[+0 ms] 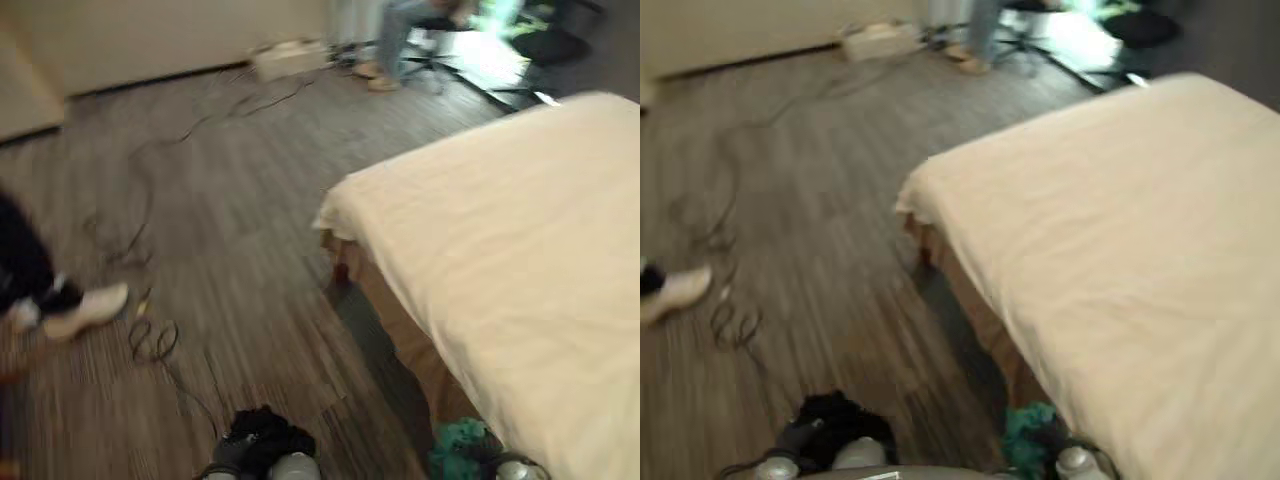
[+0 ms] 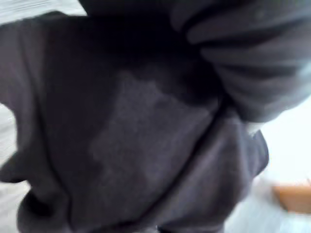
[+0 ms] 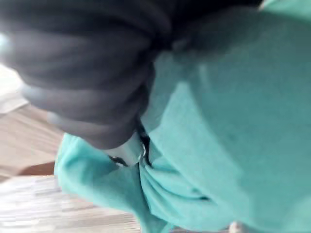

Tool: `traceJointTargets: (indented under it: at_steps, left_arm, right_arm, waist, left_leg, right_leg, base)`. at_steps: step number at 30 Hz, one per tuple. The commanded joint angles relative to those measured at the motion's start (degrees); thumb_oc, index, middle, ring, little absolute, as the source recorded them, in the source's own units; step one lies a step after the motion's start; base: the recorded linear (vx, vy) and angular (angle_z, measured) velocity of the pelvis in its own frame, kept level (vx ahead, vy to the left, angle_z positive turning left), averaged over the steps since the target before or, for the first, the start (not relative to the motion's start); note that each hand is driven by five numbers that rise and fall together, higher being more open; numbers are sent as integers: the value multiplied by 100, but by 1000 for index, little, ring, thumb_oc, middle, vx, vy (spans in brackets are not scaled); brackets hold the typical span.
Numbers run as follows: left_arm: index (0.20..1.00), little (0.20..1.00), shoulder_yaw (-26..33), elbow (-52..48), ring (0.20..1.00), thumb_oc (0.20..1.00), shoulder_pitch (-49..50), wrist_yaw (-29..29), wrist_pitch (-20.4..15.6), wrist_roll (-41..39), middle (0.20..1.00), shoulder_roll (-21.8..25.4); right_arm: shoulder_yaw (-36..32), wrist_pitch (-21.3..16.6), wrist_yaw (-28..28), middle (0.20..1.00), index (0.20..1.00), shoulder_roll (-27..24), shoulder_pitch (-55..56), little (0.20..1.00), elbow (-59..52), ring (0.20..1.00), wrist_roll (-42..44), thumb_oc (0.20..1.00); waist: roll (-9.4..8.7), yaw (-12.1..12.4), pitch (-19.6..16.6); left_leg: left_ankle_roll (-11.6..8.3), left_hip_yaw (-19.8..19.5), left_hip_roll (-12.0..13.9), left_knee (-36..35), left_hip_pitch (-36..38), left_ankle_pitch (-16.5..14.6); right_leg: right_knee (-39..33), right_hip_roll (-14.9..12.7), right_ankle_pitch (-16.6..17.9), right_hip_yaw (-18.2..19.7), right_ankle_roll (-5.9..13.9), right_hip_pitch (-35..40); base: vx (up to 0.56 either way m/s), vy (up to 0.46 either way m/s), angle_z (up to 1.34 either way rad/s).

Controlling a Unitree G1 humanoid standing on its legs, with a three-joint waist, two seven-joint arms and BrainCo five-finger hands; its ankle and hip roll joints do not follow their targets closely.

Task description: Tidy up the quilt and then pick up the clothes from the bed and put them into the laundry hamper.

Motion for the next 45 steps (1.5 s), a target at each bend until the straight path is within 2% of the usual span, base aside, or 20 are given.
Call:
traceJointTargets:
  at_steps: [1, 3, 5, 7, 9, 10, 17, 18, 22, 25, 28, 30, 31, 32, 37, 38, 39, 41, 43, 45]
  left_arm:
    - [200, 200, -157, -303, 200, 200, -21, 136, -46, -108, 200, 188]
    - [200, 200, -205, -304, 200, 200, -215, 296, -66, -154, 200, 253]
    - [200, 200, -366, -314, 200, 200, -497, 374, -74, -170, 200, 194]
    - [200, 200, -428, -291, 200, 200, -550, 370, -87, -158, 200, 177]
    - [200, 200, -538, -193, 200, 200, -627, 352, -98, 37, 200, 179]
    - [200, 200, -495, -154, 200, 200, -654, 330, -107, 120, 200, 165]
    - [200, 200, -318, 119, 200, 200, -352, 196, -168, 85, 200, -111]
    - [200, 200, -874, 398, 200, 200, -553, 117, 240, 857, 200, -152]
    - [200, 200, -831, 415, 200, 200, -563, 107, 241, 825, 200, -117]
    - [200, 200, -820, 395, 200, 200, -617, 98, 209, 718, 200, -128]
    - [200, 200, -796, 278, 200, 200, -667, 160, 206, 568, 200, -130]
    - [200, 200, -775, 224, 200, 200, -667, 194, 217, 536, 200, -122]
    - [200, 200, -775, 218, 200, 200, -658, 199, 230, 542, 200, -139]
    - [200, 200, -738, 180, 200, 200, -552, 173, 273, 602, 200, -171]
    - [200, 200, -627, 222, 200, 200, -472, 112, 310, 608, 200, -136]
    - [200, 200, -602, 254, 200, 200, -490, 85, 320, 619, 200, -78]
    - [200, 200, -602, 255, 200, 200, -493, 83, 320, 619, 200, -70]
    - [200, 200, -626, 278, 200, 200, -534, 40, 319, 690, 200, -13]
    - [200, 200, -627, 237, 200, 200, -581, 152, 329, 663, 200, 19]
    - [200, 200, -694, 211, 200, 200, -647, 182, 335, 645, 200, 58]
  right_arm:
    - [112, -194, -144, 200, 200, -216, -370, 200, -567, 200, 340, 200]
    - [140, -177, -212, 200, 200, -198, -478, 200, -595, 200, 345, 200]
    - [63, -177, -366, 200, 200, -277, -478, 200, -482, 200, 356, 200]
    - [33, -160, -373, 200, 200, -298, -451, 200, -402, 200, 385, 200]
    - [-4, -149, -345, 200, 200, -386, -353, 200, -227, 200, 357, 200]
    - [-54, -99, -328, 200, 200, -386, -379, 200, -12, 200, 332, 200]
    - [-100, 40, -128, 200, 200, -421, -356, 200, 555, 200, 162, 200]
    - [600, 238, -68, 200, 200, -418, -537, 200, 578, 200, -463, 200]
    - [680, 210, -11, 200, 200, -380, -553, 200, 540, 200, -485, 200]
    - [639, 191, -12, 200, 200, -422, -608, 200, 531, 200, -437, 200]
    - [558, 175, -61, 200, 200, -554, -628, 200, 461, 200, -406, 200]
    - [546, 192, -81, 200, 200, -604, -643, 200, 410, 200, -376, 200]
    - [556, 200, -82, 200, 200, -608, -652, 200, 395, 200, -369, 200]
    - [578, 180, -93, 200, 200, -613, -613, 200, 325, 200, -378, 200]
    - [600, 166, -58, 200, 200, -561, -656, 200, 320, 200, -501, 200]
    - [672, 139, -52, 200, 200, -481, -724, 200, 362, 200, -542, 200]
    - [671, 137, -53, 200, 200, -472, -728, 200, 366, 200, -542, 200]
    - [616, 148, -35, 200, 200, -418, -758, 200, 401, 200, -502, 200]
    - [628, 104, -57, 200, 200, -445, -867, 200, 325, 200, -483, 200]
    - [538, 152, -48, 200, 200, -498, -958, 200, 292, 200, -435, 200]
  waist:
    - [218, -123, 306]
    - [224, -265, 488]
    - [309, -353, 532]
    - [336, -417, 536]
    - [326, -568, 493]
    - [294, -530, 489]
    - [345, -180, 126]
    - [244, 192, 188]
    - [207, 209, 231]
    - [156, 274, 442]
    - [118, 427, 716]
    - [8, 507, 807]
    - [-19, 509, 804]
    - [-17, 506, 657]
    - [-56, 558, 404]
    - [-235, 678, 377]
    - [-248, 686, 380]
    - [-330, 648, 432]
    - [-254, 533, 526]
    - [28, 352, 633]
  left_leg:
    - [-563, 3, 400, -897, 651, 41]
    - [-495, -150, 314, -959, 644, 37]
    - [-566, -383, 290, -978, 733, 5]
    - [-576, -520, 237, -983, 757, -28]
    - [-537, -778, 61, -908, 697, -65]
    - [-540, -836, 19, -795, 706, -125]
    - [-532, -1090, -187, -766, 785, -169]
    - [-507, -1509, -473, -956, 969, -90]
    - [-542, -1512, -431, -798, 929, -183]
    - [-696, -1512, -349, 389, 460, -311]
    - [-1120, -1379, 73, 2255, -475, 439]
    - [-1092, -1008, 422, 2813, -906, 434]
    - [-1041, -773, 546, 2692, -1017, 378]
    - [-795, -76, 426, 1292, -1031, 30]
    - [-624, 158, 123, -358, -785, 358]
    - [-427, 88, -155, -332, -619, 215]
    - [-419, 99, -168, -337, -609, 204]
    - [-214, 152, -375, -386, -288, -59]
    - [-108, 172, -399, -530, 12, -154]
    - [-88, 3, -333, -813, 478, -167]
  right_leg:
    - [1257, -602, 349, 430, 268, -860]
    - [1611, -280, 226, 1463, 220, -1495]
    - [1032, 644, -588, 2288, 86, -1885]
    - [709, 838, -600, 2475, 45, -1947]
    - [-282, 1184, -447, 2932, -27, -1847]
    - [-488, 1126, -258, 2953, 118, -1705]
    - [-1154, 1128, -95, 2539, 79, -1052]
    - [-1222, 1825, -720, 2295, -251, -445]
    - [-1217, 1883, -767, 2280, -324, -470]
    - [-1210, 1899, -824, 2302, -427, -450]
    - [-1222, 1966, -962, 2181, -623, -297]
    - [-1222, 2039, -1167, 2110, -695, -113]
    - [-1222, 2070, -1233, 2069, -694, -56]
    - [-1222, 2095, -1415, 2057, -545, 45]
    - [-1222, 2176, -1549, 2034, -370, 329]
    - [-680, 2098, -1360, 2106, -213, 283]
    - [-649, 2076, -1378, 2111, -197, 273]
    - [420, 1858, -928, 2204, 280, -97]
    - [1845, 1589, -125, 2312, 457, -873]
    - [2624, 1235, -206, 2227, 457, -1682]
  base:
    - [133, 374, 281]
    - [36, 214, 149]
    - [142, 102, 28]
    - [107, -46, 94]
    - [129, -116, 174]
    - [158, -100, 191]
    - [131, -46, 38]
    - [124, -1, 6]
    - [60, -73, 3]
    - [17, -132, 5]
    - [94, -187, 15]
    - [266, -222, 30]
    - [679, -40, 20]
    - [553, 60, -2]
    - [568, 145, 51]
    - [548, 111, -20]
    - [578, 144, -32]
    - [441, 171, -34]
    - [514, 149, -33]
    - [638, 176, -12]
